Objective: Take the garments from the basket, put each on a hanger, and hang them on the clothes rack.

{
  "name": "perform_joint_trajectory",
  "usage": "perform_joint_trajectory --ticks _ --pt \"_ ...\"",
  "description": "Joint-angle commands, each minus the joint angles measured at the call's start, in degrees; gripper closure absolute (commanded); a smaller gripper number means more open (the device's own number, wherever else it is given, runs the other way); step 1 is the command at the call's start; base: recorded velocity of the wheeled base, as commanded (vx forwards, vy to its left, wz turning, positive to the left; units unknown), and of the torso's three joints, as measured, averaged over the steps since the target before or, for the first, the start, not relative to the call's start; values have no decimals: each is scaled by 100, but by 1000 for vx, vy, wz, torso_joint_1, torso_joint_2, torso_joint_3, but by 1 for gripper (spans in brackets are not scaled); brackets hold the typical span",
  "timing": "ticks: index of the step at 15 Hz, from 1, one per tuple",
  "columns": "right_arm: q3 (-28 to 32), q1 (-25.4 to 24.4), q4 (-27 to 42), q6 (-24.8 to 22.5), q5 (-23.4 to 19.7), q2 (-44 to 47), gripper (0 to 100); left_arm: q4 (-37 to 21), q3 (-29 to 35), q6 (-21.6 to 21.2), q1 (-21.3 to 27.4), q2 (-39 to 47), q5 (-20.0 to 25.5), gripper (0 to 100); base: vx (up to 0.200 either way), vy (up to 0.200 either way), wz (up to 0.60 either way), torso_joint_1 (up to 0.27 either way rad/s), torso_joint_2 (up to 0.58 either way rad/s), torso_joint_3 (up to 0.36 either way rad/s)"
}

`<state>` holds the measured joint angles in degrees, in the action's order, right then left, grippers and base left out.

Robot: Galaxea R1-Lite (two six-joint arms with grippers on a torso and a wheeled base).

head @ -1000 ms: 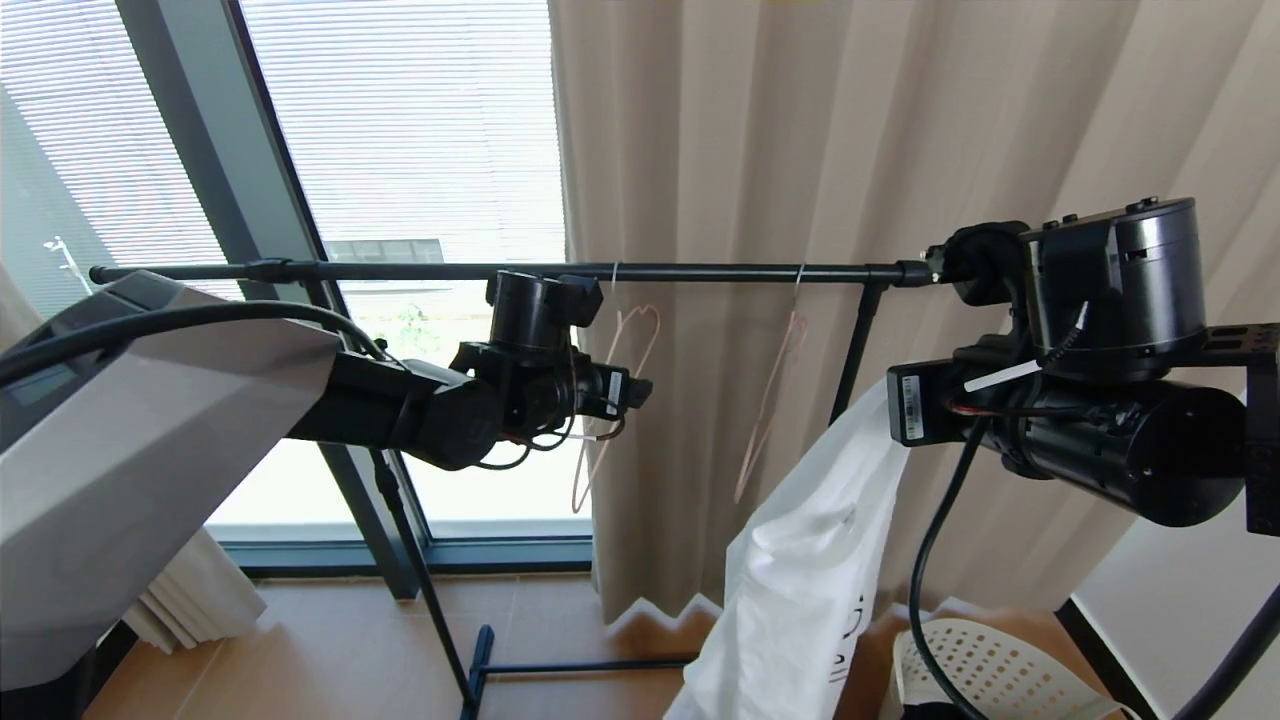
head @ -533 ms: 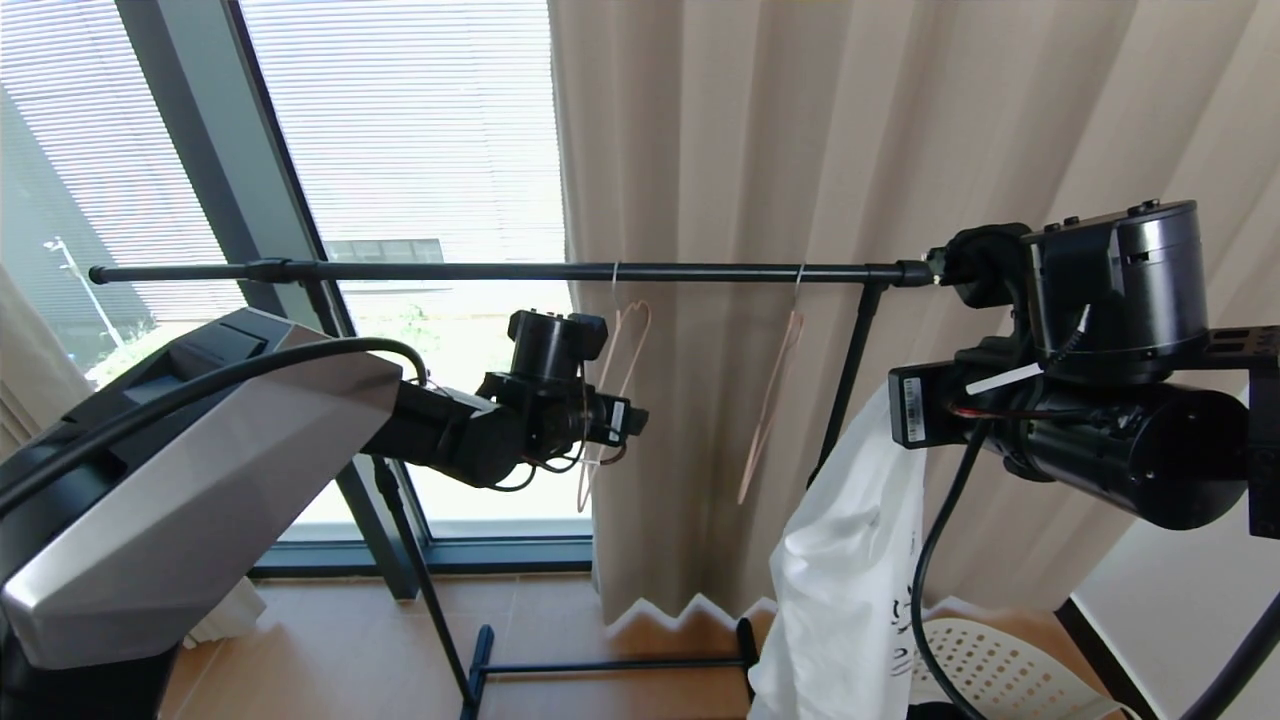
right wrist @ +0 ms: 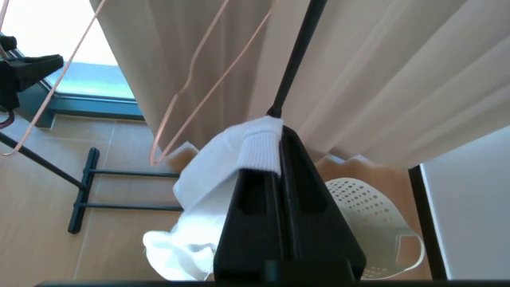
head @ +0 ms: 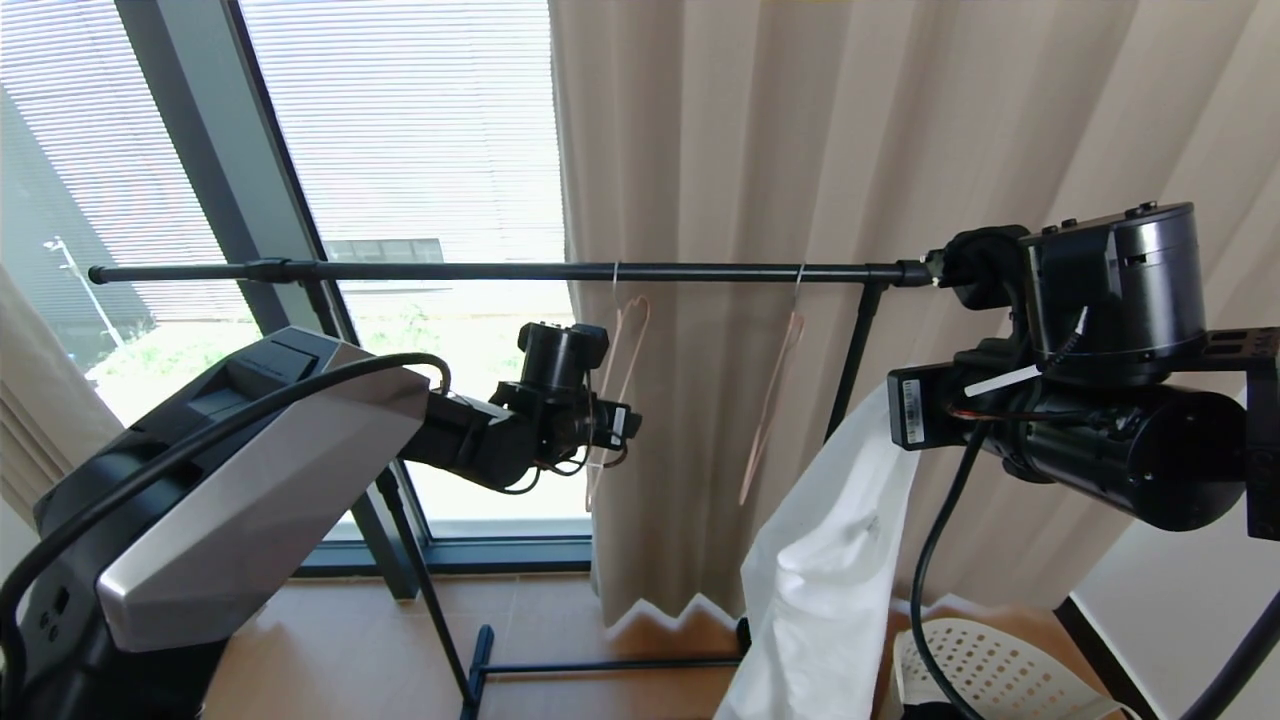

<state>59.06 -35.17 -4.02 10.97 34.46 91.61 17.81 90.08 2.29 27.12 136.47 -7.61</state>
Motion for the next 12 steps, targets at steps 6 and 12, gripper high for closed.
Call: perform_joint_trajectory --ticks 6,12 --pt "17 10 -2 -7 -1 32 100 3 -34 70 3 -191 -48 100 0 0 0 0 0 0" --pt "26 28 -2 -7 -1 6 100 3 -113 131 91 -473 -153 100 0 0 0 0 0 0"
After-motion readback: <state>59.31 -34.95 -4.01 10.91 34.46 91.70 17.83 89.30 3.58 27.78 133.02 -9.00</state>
